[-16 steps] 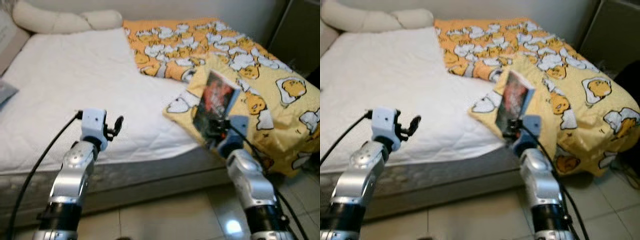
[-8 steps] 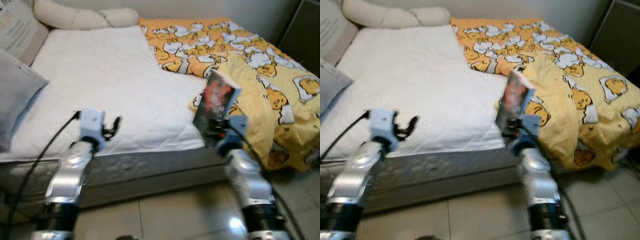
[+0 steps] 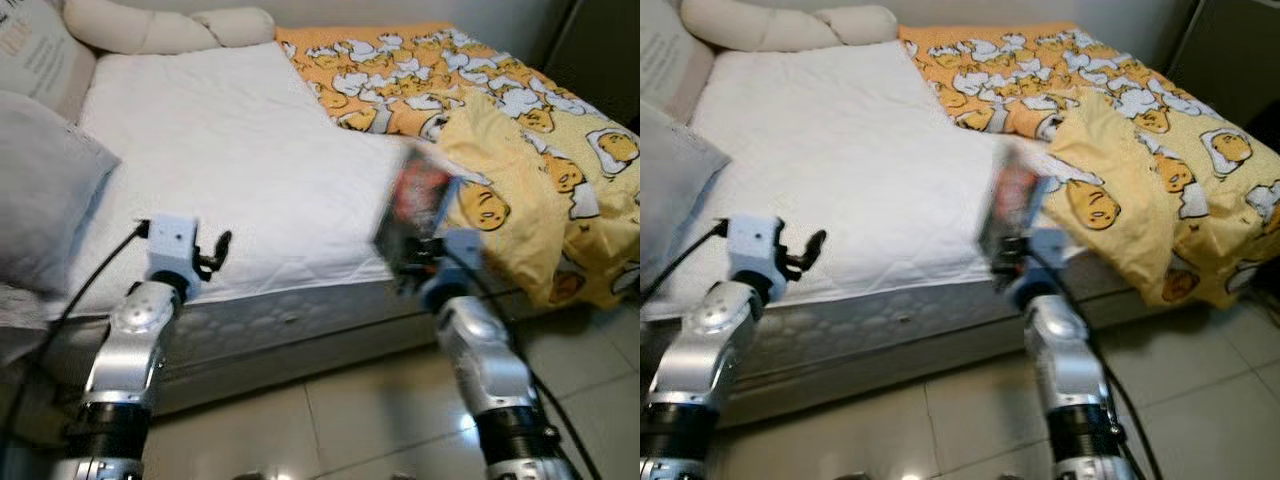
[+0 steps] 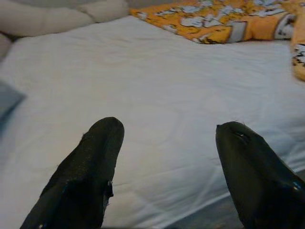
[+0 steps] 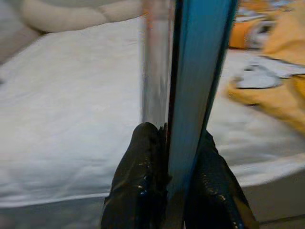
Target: Clean up the room
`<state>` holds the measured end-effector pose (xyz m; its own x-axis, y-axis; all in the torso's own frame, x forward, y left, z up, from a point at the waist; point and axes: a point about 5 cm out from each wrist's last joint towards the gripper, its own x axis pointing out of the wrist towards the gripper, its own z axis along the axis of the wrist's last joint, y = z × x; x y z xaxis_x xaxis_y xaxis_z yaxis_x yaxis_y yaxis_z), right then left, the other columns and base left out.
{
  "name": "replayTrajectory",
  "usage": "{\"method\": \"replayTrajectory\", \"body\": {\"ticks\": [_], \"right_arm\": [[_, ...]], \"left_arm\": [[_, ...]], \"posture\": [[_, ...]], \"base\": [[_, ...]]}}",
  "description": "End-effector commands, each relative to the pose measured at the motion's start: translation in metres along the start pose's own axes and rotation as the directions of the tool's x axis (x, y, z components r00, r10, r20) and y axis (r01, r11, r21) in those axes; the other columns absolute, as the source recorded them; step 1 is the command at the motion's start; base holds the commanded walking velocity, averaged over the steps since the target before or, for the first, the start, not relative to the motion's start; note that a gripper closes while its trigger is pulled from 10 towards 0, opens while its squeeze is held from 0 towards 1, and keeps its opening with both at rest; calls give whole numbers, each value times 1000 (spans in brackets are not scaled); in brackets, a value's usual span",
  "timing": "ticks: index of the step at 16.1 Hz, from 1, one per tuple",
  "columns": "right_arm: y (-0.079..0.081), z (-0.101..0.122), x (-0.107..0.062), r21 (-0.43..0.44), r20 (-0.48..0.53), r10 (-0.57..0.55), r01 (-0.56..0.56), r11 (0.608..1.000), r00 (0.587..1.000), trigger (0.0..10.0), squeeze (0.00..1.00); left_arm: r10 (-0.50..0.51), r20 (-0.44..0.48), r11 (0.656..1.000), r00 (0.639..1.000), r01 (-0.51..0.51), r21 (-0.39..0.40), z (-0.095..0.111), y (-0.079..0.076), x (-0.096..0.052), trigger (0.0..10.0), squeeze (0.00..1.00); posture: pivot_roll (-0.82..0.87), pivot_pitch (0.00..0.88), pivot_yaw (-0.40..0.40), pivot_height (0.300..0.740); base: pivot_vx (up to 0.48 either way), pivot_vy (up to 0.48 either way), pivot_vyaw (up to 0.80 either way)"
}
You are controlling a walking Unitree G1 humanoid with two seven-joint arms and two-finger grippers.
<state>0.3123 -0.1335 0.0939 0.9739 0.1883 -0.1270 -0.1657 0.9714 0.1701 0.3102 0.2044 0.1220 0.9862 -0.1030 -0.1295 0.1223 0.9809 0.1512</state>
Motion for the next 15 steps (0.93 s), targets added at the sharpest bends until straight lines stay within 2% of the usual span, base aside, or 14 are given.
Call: {"method": "replayTrajectory", "body": {"ticks": [1, 6, 15], "right_arm": [[-8, 12, 0, -14, 53, -21, 22, 1000, 998, 10000, 0], [-7, 12, 0, -14, 52, -19, 19, 1000, 998, 10000, 0], [-6, 10, 1, 3, 46, -6, 6, 1000, 999, 10000, 0]], "left_arm": [[-14, 1, 1000, 1000, 14, 4, 1, -5, 2, 10000, 0], [-8, 0, 1000, 1000, 8, 5, 1, -4, 2, 10000, 0], [0, 17, 1000, 1000, 0, 3, 3, -2, 3, 10000, 0]], "posture": [[1, 0, 1, 740], [1, 0, 2, 740], [7, 0, 0, 740]], "base": [[0, 368, 0], [0, 363, 0], [27, 0, 0]]}}
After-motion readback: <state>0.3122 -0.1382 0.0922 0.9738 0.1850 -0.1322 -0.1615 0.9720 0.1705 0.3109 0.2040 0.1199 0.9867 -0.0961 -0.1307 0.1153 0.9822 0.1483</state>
